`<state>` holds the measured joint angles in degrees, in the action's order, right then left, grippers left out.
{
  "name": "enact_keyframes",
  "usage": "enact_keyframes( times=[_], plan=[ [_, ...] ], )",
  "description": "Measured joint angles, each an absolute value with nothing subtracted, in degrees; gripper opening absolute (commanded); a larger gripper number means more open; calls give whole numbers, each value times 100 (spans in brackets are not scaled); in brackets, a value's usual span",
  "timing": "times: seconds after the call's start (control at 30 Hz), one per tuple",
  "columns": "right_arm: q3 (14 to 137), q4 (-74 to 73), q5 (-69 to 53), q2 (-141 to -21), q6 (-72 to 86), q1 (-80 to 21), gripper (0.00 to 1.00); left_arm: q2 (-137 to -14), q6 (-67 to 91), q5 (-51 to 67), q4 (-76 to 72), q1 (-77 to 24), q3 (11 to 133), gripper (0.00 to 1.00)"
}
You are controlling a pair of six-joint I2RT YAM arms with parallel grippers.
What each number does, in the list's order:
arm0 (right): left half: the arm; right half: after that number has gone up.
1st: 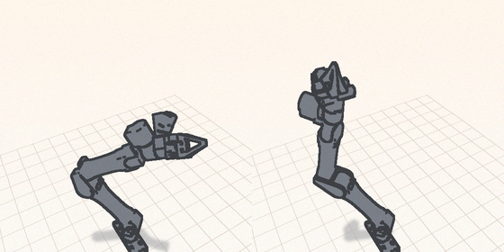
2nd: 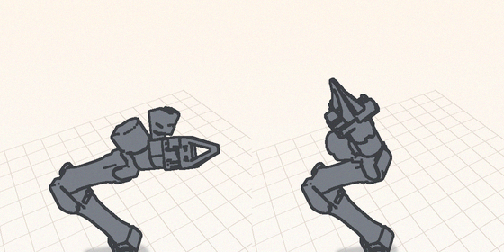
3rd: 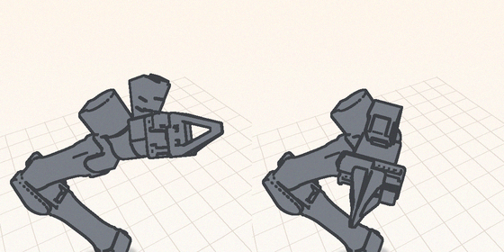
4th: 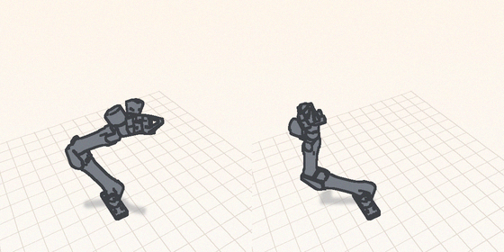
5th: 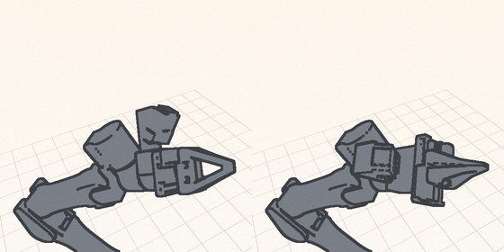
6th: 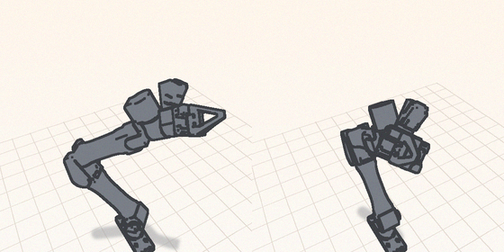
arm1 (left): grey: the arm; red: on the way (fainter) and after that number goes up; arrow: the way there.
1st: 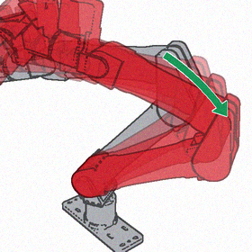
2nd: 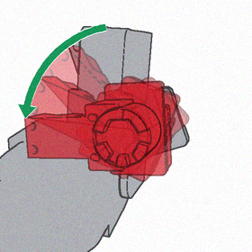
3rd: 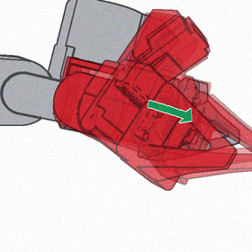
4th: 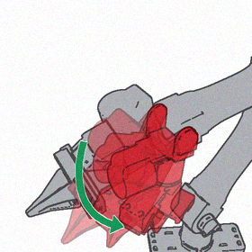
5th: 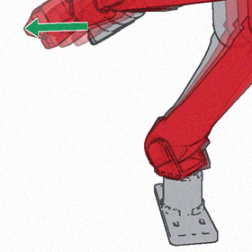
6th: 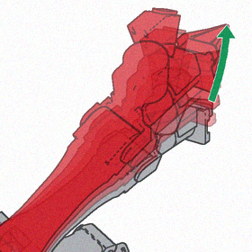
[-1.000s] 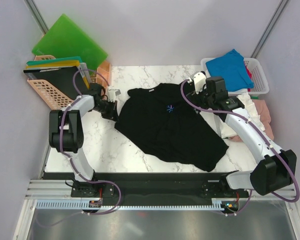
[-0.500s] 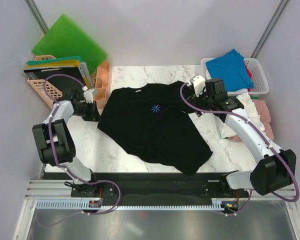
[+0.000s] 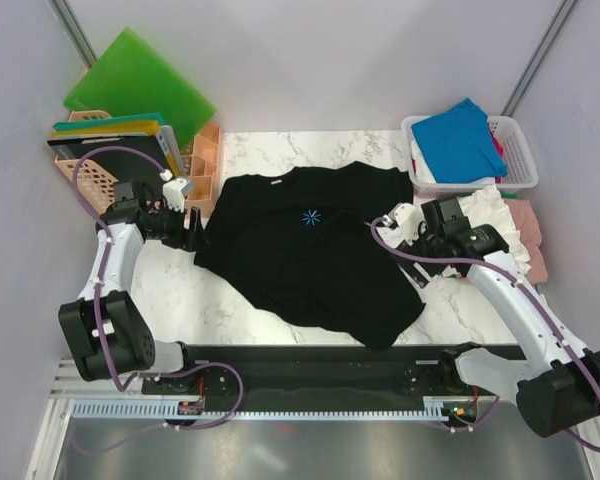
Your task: Fold and stack the t-shirts
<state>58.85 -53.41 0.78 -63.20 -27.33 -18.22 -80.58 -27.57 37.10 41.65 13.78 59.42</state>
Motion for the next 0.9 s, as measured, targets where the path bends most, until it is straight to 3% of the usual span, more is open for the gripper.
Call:
enact_keyframes(
  times=[0.27,0.5,0.73,0.77,0.8,0.83,0.87,0.9],
  plan=[
    [5594,-6045,-556,-7098,-3074,-1785,86,-7721,-2777,3653,4066,1378,5918,77],
    [5631,-6088,-1129,-8713,-3590,-1393,77,-7909,-2770,3658,4012,1378,5918,77],
    [5861,-6322,-1525,-9725,-4003,-897,76,-7907,-2768,3658,4010,1378,5918,77],
    [5896,-6364,-1546,-9749,-4058,-825,72,-7907,-2768,3658,4007,1378,5918,77],
    [5924,-6394,-1570,-9754,-4104,-777,44,-7913,-2766,3660,4007,1378,5920,77],
    [5955,-6427,-1588,-9754,-4200,-720,27,-7918,-2764,3660,4007,1378,5924,77],
    [5983,-6455,-1621,-9754,-4244,-683,1,-7940,-2757,3667,4005,1378,5931,77],
    [6001,-6475,-1651,-9754,-4283,-648,0,-7970,-2744,3680,4001,1378,5940,77]
  ],
)
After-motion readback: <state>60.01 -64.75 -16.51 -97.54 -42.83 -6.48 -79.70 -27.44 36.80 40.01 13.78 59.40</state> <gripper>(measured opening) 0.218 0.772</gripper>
